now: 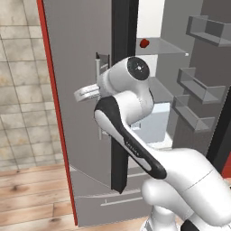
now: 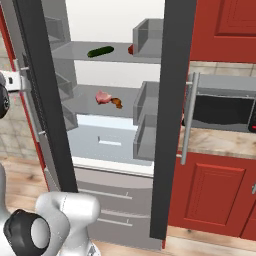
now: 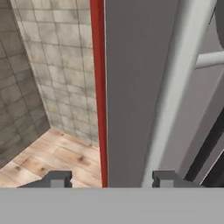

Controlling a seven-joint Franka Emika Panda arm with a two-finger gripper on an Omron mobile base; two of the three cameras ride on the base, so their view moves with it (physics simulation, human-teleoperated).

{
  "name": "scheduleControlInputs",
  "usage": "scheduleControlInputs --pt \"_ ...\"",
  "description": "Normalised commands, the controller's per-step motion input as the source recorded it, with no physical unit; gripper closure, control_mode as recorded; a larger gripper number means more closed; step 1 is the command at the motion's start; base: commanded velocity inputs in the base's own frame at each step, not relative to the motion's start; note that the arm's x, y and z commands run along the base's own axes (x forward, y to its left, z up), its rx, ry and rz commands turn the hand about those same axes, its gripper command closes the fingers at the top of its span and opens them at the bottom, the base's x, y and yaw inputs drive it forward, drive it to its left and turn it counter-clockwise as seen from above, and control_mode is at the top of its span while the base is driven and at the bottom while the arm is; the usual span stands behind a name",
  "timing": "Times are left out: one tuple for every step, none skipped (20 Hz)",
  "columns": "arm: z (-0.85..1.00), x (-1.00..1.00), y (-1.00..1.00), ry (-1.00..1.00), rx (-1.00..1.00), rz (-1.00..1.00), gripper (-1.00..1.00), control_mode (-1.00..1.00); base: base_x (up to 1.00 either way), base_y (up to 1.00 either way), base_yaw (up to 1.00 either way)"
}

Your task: Gather the bell pepper and cucumber from the fridge and place them on a tray on the dining counter. Then gather the chicken drumstick and steak from the fridge and place them on the other tray.

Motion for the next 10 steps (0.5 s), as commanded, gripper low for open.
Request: scheduleControlInputs --pt "0.01 -1.00 -0.56 -0.18 0.12 0.00 -1.00 -1.00 0.00 0.00 0.00" --pt "0.14 -1.00 -0.90 -0.24 0.23 0.00 -1.00 -1.00 0.00 0.00 0.00" --pt "0.19 -1.00 -0.97 -0.24 0.26 0.00 -1.00 -1.00 0.00 0.00 0.00" --pt "0.19 -1.00 -1.00 -0.19 0.28 0.00 -1.00 -1.00 0.00 0.00 0.00" --pt "0.21 -1.00 -1.00 -0.18 0.31 0.00 -1.00 -1.00 0.00 0.00 0.00" --pt "0.25 -1.00 -1.00 -0.18 0.31 0.00 -1.00 -1.00 0.00 0.00 0.00" --pt "0.26 -1.00 -1.00 -0.16 0.33 0.00 -1.00 -1.00 0.00 0.00 0.00" --pt "0.27 -1.00 -1.00 -0.16 0.33 0.00 -1.00 -1.00 0.00 0.00 0.00" --pt "0.27 -0.95 -1.00 -0.11 0.33 0.00 -1.00 -1.00 0.00 0.00 0.00" --pt "0.26 -0.92 -1.00 -0.10 0.34 0.00 -1.00 -1.00 0.00 0.00 0.00"
